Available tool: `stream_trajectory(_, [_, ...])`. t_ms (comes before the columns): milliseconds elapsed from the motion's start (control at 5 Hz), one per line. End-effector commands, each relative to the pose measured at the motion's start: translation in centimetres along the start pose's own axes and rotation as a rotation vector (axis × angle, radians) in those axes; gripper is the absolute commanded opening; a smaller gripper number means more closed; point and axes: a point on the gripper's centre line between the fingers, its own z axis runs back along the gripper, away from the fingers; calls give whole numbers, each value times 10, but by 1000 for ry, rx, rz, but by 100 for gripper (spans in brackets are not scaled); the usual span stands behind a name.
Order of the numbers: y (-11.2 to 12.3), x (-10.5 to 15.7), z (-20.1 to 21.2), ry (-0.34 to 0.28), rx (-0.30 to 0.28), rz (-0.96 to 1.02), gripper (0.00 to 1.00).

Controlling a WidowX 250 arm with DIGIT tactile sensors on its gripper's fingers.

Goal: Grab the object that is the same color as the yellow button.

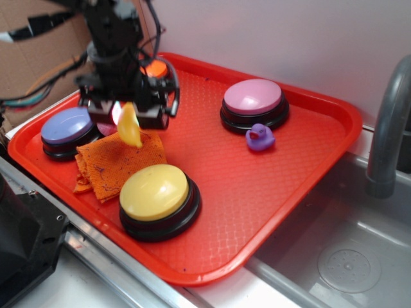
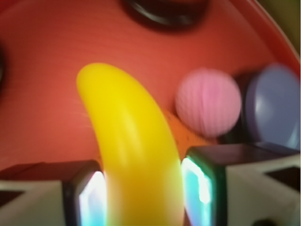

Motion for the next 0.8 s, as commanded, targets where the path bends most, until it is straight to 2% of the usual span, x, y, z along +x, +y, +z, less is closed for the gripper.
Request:
stream_trajectory(0, [-11, 34, 80, 5, -64, -327, 0])
stream_trajectory(200, [-11, 41, 111, -4, -119, -362, 0])
stream_trajectory(400, [-7, 48, 122, 1, -178, -376, 0])
stream_trajectory(600, [2, 55, 119, 48, -167, -323, 0])
